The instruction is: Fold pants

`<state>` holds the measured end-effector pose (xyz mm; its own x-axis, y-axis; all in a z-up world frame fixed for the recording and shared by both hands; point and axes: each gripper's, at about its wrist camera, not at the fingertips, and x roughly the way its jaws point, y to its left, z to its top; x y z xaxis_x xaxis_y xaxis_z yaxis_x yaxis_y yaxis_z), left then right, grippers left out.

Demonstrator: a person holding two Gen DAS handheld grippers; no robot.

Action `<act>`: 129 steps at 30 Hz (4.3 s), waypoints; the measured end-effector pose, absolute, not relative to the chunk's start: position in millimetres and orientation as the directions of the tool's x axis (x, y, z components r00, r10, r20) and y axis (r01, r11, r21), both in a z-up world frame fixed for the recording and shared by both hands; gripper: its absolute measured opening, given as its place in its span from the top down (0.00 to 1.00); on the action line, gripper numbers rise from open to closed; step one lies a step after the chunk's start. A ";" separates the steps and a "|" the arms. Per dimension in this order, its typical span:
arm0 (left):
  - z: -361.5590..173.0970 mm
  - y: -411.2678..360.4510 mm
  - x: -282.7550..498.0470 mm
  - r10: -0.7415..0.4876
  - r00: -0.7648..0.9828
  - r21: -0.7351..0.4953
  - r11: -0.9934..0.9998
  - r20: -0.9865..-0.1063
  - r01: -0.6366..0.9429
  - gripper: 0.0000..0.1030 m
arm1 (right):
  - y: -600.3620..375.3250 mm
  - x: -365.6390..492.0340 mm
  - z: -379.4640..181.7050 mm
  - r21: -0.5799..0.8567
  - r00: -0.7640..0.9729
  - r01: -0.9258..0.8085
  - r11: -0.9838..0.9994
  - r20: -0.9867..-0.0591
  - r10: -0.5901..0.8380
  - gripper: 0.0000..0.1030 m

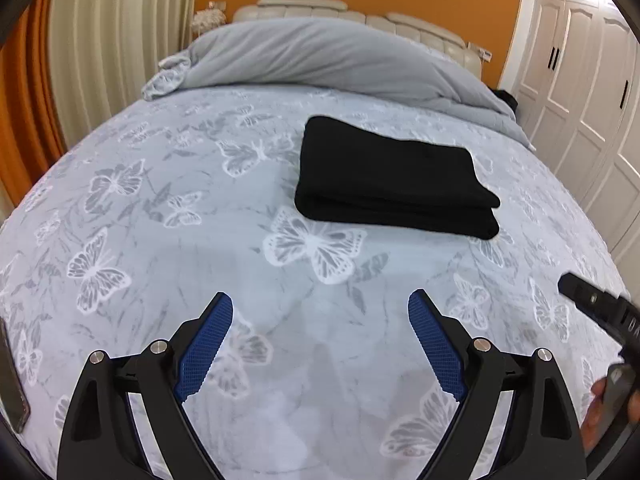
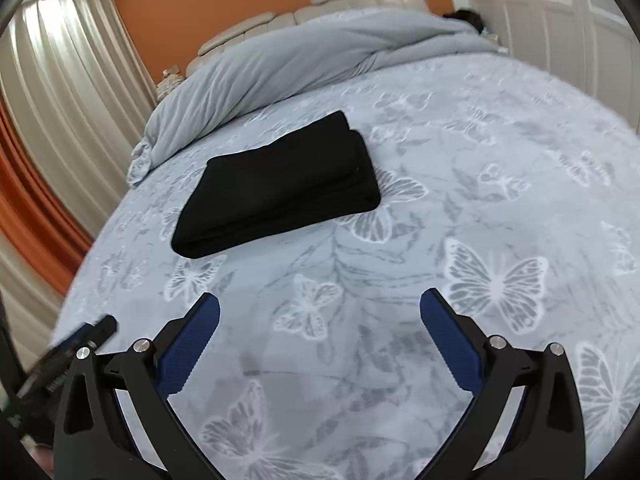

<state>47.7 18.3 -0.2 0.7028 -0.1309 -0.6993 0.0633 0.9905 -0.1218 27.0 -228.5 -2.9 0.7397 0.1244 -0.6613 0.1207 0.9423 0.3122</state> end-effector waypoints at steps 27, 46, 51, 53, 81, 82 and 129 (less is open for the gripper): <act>1.3 0.4 59.9 -0.034 0.763 0.021 0.998 -0.646 0.062 0.15 | -211.6 23.0 1.9 0.112 0.780 0.110 0.988 -0.625 -0.016 0.05; 1.0 0.7 59.4 -0.021 0.771 0.043 0.997 -0.636 0.063 0.15 | -201.9 23.0 3.2 0.090 0.777 0.090 0.992 -0.629 -0.013 0.05; 1.0 0.8 60.2 -0.016 0.771 0.045 0.997 -0.637 0.058 0.15 | -202.1 23.2 3.1 0.093 0.777 0.086 0.992 -0.630 -0.009 0.05; 0.8 0.9 60.4 -0.014 0.770 0.047 0.997 -0.638 0.057 0.15 | -201.4 22.5 3.4 0.094 0.777 0.087 0.992 -0.629 -0.008 0.05; -0.9 1.7 61.0 0.013 0.779 0.073 0.996 -0.626 0.042 0.15 | -200.5 23.3 3.2 0.093 0.777 0.087 0.992 -0.629 -0.009 0.05; -1.0 2.0 61.0 0.014 0.779 0.074 0.996 -0.626 0.042 0.15 | -201.3 23.5 3.1 0.097 0.777 0.087 0.992 -0.630 -0.007 0.05; -0.6 8.4 54.4 -0.063 0.809 -0.051 0.998 -0.584 0.041 0.15 | -196.1 25.3 -0.8 0.088 0.770 0.056 0.995 -0.637 0.013 0.05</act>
<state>54.4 8.4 -0.6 0.8094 -0.0633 -0.5838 0.0413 0.9978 -0.0511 25.3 -196.1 -0.8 0.7705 0.0126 -0.6374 0.0562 0.9946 0.0875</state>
